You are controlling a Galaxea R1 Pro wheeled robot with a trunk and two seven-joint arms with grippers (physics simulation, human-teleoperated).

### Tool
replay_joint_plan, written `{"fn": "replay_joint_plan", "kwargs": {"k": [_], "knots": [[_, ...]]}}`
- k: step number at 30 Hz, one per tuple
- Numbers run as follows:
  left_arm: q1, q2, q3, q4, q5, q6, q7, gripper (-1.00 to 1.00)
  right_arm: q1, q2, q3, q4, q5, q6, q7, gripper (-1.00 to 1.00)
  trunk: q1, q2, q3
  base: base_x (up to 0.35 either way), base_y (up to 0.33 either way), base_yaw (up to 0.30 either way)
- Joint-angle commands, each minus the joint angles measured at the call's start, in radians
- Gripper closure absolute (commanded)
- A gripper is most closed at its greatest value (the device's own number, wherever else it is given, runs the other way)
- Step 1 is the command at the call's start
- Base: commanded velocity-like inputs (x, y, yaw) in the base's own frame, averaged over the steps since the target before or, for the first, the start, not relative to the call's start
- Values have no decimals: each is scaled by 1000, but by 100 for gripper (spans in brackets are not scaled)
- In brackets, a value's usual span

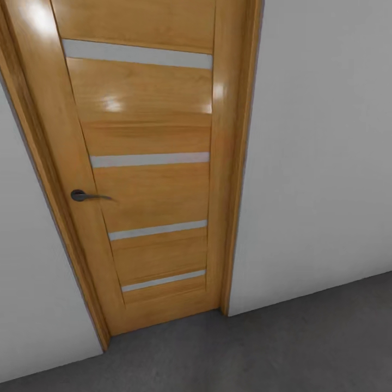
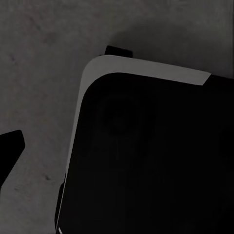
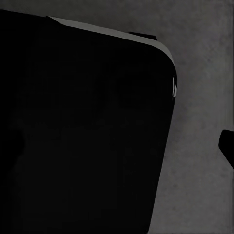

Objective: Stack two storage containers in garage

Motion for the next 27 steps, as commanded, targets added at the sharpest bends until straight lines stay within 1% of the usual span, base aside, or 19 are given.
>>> {"fn": "replay_joint_plan", "kwargs": {"k": [1,4,8,10,14,17,18,19,20,21,23,27], "knots": [[0,0,4,-1,3,0,1,-100,0,1,7,1,3,-3,-1,-100,1,0,-1,322,0,0],[0,0,4,-1,3,0,1,-100,0,3,8,1,9,-1,0,-100,1,0,-1,323,0,0],[0,0,3,-2,3,0,1,-100,0,4,8,1,39,-1,-1,-100,1,0,-1,322,0,58],[0,0,4,-2,2,-1,1,-100,0,3,6,1,52,-3,-1,-100,1,0,-1,322,0,210],[0,0,4,-2,2,-2,1,-100,0,3,5,1,56,-3,-2,-100,1,0,-1,309,-9,251],[0,0,5,-4,3,-4,2,-100,0,3,3,1,57,-5,-2,-100,1,0,-1,99,-31,272],[0,-1,5,-5,12,-5,2,-100,0,3,3,1,57,-5,-3,-100,1,0,-1,29,-9,273],[0,0,5,-5,48,-5,2,-100,0,3,3,1,58,-5,-3,-100,1,0,-1,8,-2,274],[0,0,5,-5,65,-6,1,-100,0,3,3,1,58,-5,-3,-100,1,0,-1,5,-1,274],[0,0,5,-5,73,-6,1,-100,0,3,3,1,58,-5,-3,-100,1,0,-1,4,-1,274],[0,-1,4,-5,107,-6,1,-100,0,3,3,1,58,-5,-3,-100,1,0,-1,2,0,274],[0,-2,4,-4,119,-6,1,-100,0,3,3,1,58,-5,-3,-100,1,0,-1,0,0,274]]}}
